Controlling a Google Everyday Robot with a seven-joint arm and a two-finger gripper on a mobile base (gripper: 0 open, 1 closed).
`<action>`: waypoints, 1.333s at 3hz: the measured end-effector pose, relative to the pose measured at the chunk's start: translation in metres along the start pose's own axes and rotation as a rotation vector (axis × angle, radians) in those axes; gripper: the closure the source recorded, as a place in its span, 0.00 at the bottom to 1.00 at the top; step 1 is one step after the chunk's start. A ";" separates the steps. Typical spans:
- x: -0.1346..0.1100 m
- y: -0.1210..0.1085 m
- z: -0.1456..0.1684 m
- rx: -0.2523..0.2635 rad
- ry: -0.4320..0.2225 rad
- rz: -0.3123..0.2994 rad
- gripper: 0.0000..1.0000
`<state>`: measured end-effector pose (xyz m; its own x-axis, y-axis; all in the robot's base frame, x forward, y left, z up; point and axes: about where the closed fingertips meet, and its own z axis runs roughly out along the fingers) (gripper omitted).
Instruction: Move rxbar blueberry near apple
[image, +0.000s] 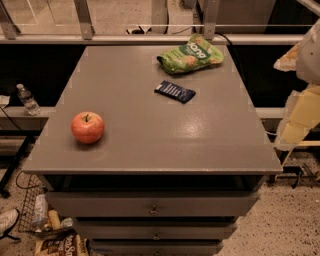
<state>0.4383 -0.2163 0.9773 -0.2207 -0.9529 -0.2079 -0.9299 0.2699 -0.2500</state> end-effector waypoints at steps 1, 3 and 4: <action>0.000 0.000 0.000 0.000 0.000 0.000 0.00; -0.046 -0.043 0.037 -0.061 -0.065 0.101 0.00; -0.077 -0.061 0.066 -0.077 -0.069 0.180 0.00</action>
Offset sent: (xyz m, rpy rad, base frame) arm 0.0615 0.0368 -0.0114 0.1166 0.0739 -0.0700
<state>0.5317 -0.1505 0.9459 -0.3672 -0.8777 -0.3080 -0.8975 0.4213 -0.1305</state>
